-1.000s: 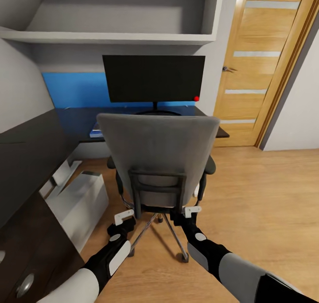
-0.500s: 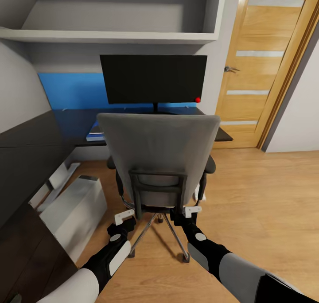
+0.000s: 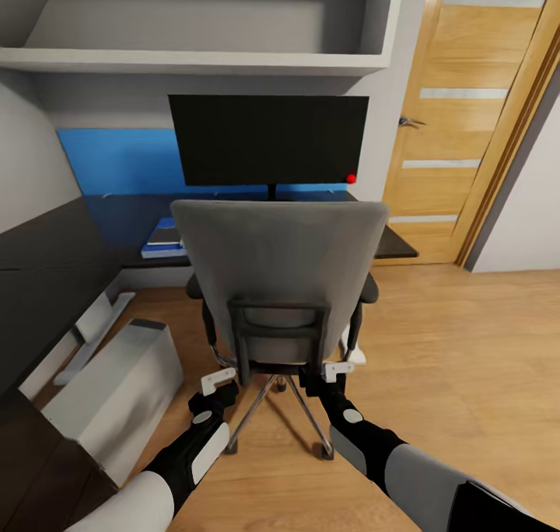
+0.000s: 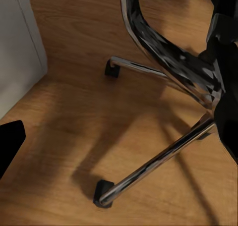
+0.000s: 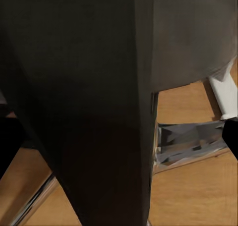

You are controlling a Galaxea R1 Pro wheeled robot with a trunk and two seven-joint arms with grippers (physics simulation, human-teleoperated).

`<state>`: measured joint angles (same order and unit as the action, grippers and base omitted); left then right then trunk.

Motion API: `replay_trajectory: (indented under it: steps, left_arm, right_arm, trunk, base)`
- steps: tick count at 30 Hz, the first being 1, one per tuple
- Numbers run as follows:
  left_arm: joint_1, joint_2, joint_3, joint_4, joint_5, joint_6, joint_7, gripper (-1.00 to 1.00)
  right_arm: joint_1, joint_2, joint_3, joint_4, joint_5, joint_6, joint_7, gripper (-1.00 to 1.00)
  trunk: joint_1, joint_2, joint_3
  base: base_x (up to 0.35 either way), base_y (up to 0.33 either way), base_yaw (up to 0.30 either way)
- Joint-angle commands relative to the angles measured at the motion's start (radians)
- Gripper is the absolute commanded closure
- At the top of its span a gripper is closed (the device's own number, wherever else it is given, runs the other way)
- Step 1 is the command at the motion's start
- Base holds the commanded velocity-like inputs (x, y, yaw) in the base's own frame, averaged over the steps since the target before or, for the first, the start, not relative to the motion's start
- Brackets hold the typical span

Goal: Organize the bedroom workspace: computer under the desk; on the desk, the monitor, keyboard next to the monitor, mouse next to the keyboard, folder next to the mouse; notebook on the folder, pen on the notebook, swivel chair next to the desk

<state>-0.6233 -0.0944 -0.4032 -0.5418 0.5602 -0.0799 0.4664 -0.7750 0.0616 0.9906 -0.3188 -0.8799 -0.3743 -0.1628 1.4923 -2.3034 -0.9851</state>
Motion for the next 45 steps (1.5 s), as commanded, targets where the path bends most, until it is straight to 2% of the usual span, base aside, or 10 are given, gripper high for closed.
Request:
replay_trajectory:
  steps: [1,14,36,45]
  left_arm:
    - [-0.001,0.001,-0.008,0.0,0.011,-0.007,0.007,-1.0]
    - [-0.001,0.001,-0.009,0.0,0.01,-0.008,0.007,-1.0]
    - [-0.001,0.0,-0.009,0.001,0.011,-0.008,0.006,-1.0]
    - [-0.001,0.001,-0.009,0.003,0.013,-0.006,0.006,-1.0]
  right_arm:
    - [-0.001,0.0,0.008,0.0,-0.005,-0.003,-0.007,-1.0]
    - [-0.001,-0.001,0.008,0.0,-0.005,-0.004,-0.007,-1.0]
    - [-0.001,-0.001,0.007,0.0,-0.006,-0.003,-0.006,-1.0]
    - [-0.001,-0.003,0.006,0.0,-0.008,-0.002,-0.009,-1.0]
  trunk:
    - [0.0,0.0,-0.001]
    - [0.0,0.0,-0.001]
    - [0.0,0.0,-0.001]
    - [0.0,0.0,-0.001]
  base:
    - [0.24,0.0,0.0]
    - [0.011,0.0,0.0]
    - [-0.308,-0.072,0.0]
    - [-0.102,-0.032,0.0]
